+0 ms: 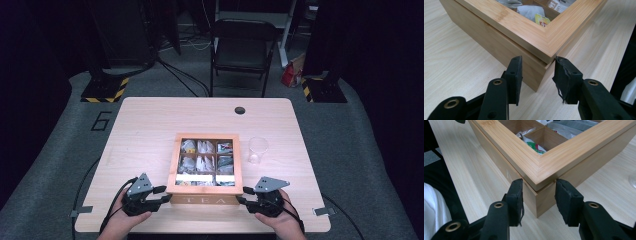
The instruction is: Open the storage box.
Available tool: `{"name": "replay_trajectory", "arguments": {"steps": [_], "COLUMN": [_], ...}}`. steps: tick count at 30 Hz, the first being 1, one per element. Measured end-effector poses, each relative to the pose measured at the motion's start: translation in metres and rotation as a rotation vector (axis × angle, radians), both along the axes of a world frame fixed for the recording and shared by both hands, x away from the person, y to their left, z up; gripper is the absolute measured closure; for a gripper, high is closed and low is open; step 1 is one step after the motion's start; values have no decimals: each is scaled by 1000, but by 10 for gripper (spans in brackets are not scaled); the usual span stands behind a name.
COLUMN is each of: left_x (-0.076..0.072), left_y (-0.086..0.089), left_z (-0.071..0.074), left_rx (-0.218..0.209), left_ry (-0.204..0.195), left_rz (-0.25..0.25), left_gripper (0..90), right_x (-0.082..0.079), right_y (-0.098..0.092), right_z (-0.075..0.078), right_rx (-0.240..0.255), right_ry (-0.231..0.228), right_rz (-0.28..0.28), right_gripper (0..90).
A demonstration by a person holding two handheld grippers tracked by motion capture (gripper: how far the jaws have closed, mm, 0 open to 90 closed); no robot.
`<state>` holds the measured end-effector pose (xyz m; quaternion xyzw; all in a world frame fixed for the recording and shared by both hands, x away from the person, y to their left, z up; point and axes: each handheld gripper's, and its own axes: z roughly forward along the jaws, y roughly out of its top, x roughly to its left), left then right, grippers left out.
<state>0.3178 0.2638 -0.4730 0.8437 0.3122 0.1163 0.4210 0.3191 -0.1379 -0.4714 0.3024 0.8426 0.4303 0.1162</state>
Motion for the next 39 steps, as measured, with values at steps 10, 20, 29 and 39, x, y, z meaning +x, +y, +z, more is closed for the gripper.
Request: {"name": "replay_trajectory", "arguments": {"steps": [10,20,29,39], "left_x": [1,0,2,6], "left_y": [-4,-7,-8,-13], "left_z": [2,6,11,17], "left_rx": [-3,2,-12,1], "left_ry": [-7,-3,27,37], "left_rz": [-1,3,12,26], "left_gripper": [592,587,570,499], "right_x": [1,2,4,9], "right_y": [2,4,6,10], "right_z": [2,3,7,11], "right_rx": [-4,-3,5,7], "right_ry": [0,7,29,49], "right_rz": [-4,-20,-29,-29], "right_gripper": [572,561,525,489]}}
